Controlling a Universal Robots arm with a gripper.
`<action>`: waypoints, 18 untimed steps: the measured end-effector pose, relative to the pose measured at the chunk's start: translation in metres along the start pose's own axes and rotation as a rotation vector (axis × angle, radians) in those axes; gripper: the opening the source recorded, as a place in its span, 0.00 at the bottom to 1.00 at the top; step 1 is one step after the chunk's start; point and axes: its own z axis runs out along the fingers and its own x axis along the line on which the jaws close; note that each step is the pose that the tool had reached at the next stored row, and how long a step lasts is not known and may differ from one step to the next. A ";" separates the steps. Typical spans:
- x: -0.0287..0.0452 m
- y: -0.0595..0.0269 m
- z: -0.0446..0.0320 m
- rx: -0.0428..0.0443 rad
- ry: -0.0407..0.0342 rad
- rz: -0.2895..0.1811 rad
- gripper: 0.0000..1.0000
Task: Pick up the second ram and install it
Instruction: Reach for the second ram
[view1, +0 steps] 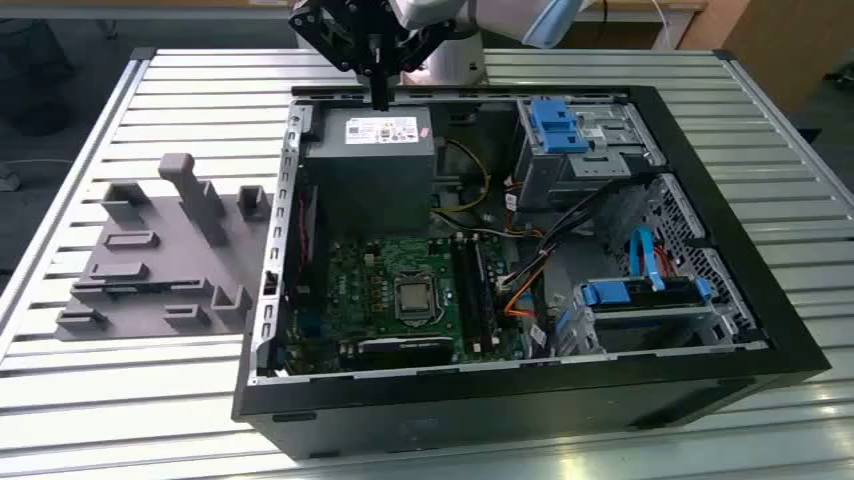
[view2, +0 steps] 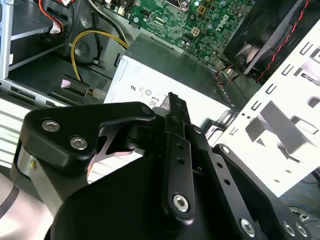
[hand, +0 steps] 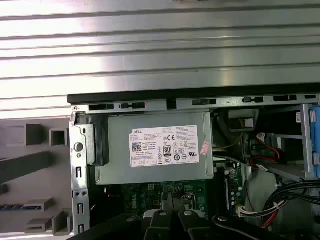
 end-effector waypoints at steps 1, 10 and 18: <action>0.0000 0.0000 0.0000 0.0000 0.0001 0.000 0.11; 0.0035 -0.0003 -0.0001 0.0001 0.0001 0.000 0.11; 0.0101 -0.0008 0.0001 0.0000 0.0000 0.000 0.11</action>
